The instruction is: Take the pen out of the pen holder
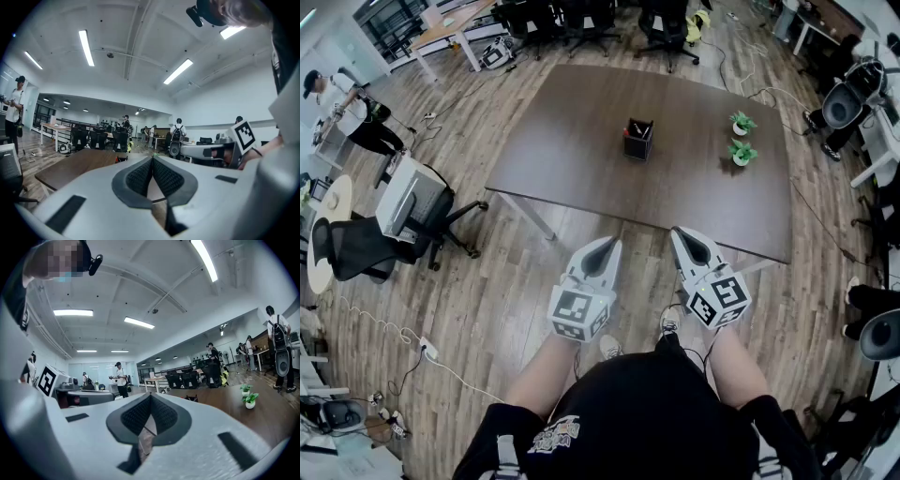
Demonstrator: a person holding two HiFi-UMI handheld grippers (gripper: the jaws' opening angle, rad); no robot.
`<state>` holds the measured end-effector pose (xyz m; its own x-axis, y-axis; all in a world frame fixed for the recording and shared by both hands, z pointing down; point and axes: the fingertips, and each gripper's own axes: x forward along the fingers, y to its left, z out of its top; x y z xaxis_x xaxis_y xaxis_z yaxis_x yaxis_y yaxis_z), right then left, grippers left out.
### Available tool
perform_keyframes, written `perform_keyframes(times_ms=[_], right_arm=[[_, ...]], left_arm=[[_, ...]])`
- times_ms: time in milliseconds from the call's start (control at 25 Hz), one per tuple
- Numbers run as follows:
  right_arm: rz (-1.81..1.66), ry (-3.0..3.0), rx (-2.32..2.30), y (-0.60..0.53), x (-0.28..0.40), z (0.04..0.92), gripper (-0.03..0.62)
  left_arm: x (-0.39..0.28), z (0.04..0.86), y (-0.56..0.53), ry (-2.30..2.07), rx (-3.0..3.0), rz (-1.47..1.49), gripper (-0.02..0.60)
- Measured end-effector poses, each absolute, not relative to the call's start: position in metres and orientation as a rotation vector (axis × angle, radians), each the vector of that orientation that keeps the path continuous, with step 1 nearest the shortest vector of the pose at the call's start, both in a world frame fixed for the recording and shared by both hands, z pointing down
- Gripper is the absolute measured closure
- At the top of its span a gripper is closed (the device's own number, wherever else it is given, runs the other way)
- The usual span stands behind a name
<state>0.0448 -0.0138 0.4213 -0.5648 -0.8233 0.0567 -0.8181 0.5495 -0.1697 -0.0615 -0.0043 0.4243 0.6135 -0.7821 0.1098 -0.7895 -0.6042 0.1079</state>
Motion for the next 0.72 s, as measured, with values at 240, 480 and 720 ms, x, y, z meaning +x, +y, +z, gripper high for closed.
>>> perform_keyframes(times_ms=[240,480,720], right_arm=[[-0.262,2.738,-1.422,-0.011,0.045,0.419,0.589],[-0.215,2.747,-1.406,-0.005,0.041,0.414,0.586],[-0.211,2.747,-1.408,0.000,0.032,0.411,0.579]], left_arm=[[-0.060,0.425,-0.001,-1.318,2.688,0.067,0.575],[-0.059,0.427,0.003,-1.327,2.693,0.063,0.572],[-0.074,0.428,0.009,-1.342,2.681,0.049,0.571]])
